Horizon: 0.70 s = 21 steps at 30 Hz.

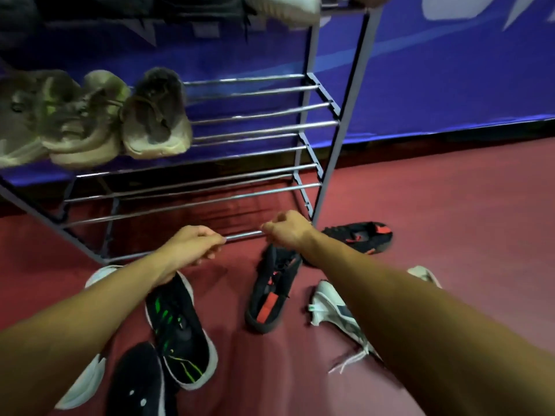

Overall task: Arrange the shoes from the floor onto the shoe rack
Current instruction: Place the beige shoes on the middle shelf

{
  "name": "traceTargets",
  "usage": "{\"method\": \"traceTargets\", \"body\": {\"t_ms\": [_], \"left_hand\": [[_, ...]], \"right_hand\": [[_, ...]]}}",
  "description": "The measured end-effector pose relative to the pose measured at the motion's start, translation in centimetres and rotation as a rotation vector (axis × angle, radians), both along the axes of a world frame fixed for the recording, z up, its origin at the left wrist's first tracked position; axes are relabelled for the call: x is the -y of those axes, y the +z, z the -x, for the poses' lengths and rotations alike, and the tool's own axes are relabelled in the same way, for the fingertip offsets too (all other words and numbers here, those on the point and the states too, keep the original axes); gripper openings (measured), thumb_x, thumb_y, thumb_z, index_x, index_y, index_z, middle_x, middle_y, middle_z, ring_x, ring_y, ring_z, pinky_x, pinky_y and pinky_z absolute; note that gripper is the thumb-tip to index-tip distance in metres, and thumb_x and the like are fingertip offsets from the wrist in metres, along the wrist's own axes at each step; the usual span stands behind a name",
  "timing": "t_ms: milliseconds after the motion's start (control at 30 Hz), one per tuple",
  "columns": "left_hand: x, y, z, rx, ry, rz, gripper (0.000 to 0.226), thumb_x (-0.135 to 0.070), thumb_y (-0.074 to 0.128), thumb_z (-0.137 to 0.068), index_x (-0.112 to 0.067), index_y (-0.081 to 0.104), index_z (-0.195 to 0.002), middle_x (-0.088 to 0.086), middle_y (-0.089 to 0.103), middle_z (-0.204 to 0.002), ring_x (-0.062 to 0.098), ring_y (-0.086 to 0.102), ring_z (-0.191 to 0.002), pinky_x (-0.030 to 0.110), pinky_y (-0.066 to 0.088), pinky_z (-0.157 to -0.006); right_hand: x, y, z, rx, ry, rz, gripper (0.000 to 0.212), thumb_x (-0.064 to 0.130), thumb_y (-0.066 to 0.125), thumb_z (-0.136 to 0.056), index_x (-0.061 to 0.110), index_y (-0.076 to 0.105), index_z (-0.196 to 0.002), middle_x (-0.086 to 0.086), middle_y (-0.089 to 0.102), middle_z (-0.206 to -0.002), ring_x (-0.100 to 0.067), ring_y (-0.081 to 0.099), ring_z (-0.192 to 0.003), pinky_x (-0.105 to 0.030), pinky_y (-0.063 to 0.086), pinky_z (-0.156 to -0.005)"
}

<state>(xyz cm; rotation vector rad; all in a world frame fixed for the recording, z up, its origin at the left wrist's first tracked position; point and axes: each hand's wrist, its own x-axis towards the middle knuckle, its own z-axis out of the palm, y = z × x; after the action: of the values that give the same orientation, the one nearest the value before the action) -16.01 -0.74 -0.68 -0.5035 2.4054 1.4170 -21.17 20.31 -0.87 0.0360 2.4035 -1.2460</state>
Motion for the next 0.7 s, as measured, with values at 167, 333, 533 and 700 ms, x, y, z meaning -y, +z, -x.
{"method": "traceTargets", "body": {"t_ms": [167, 333, 533, 700], "left_hand": [[-5.8, -3.2, 1.4, 0.040, -0.185, 0.067, 0.011, -0.020, 0.068, -0.091, -0.013, 0.067, -0.083, 0.004, 0.066, -0.075, 0.014, 0.059, -0.065, 0.017, 0.037, -0.044], [-12.7, -5.7, 2.1, 0.074, -0.329, 0.045, 0.015, -0.018, 0.067, -0.089, -0.015, 0.066, -0.074, 0.011, 0.068, -0.077, 0.021, 0.058, -0.069, 0.023, 0.037, -0.052], [-20.1, -7.0, 2.6, 0.070, -0.422, 0.088, 0.019, -0.031, 0.073, -0.082, -0.012, 0.074, -0.087, 0.002, 0.072, -0.083, 0.017, 0.064, -0.076, 0.029, 0.049, -0.072], [-26.6, -8.3, 2.9, 0.093, -0.514, 0.061, 0.023, -0.028, 0.072, -0.082, -0.005, 0.073, -0.087, 0.006, 0.072, -0.077, 0.018, 0.063, -0.069, 0.036, 0.057, -0.076]], "right_hand": [[-5.9, -2.0, -1.7, 0.074, 0.038, -0.207, 0.021, 0.029, 0.067, -0.087, 0.011, 0.069, -0.078, -0.009, 0.067, -0.072, -0.020, 0.057, -0.061, -0.028, 0.051, -0.060], [-10.9, -2.6, -2.7, 0.094, 0.027, -0.235, 0.030, 0.023, 0.061, -0.094, 0.017, 0.058, -0.064, -0.009, 0.065, -0.076, -0.017, 0.055, -0.061, -0.025, 0.043, -0.057], [-17.0, -4.5, -3.4, 0.196, -0.117, -0.242, 0.024, 0.023, 0.062, -0.091, 0.002, 0.072, -0.087, -0.015, 0.076, -0.094, -0.028, 0.071, -0.081, -0.028, 0.048, -0.059], [-23.7, -6.8, -5.5, 0.242, -0.218, -0.397, 0.030, 0.034, 0.064, -0.084, 0.006, 0.073, -0.085, -0.012, 0.076, -0.093, -0.031, 0.071, -0.091, -0.034, 0.056, -0.080]]}}
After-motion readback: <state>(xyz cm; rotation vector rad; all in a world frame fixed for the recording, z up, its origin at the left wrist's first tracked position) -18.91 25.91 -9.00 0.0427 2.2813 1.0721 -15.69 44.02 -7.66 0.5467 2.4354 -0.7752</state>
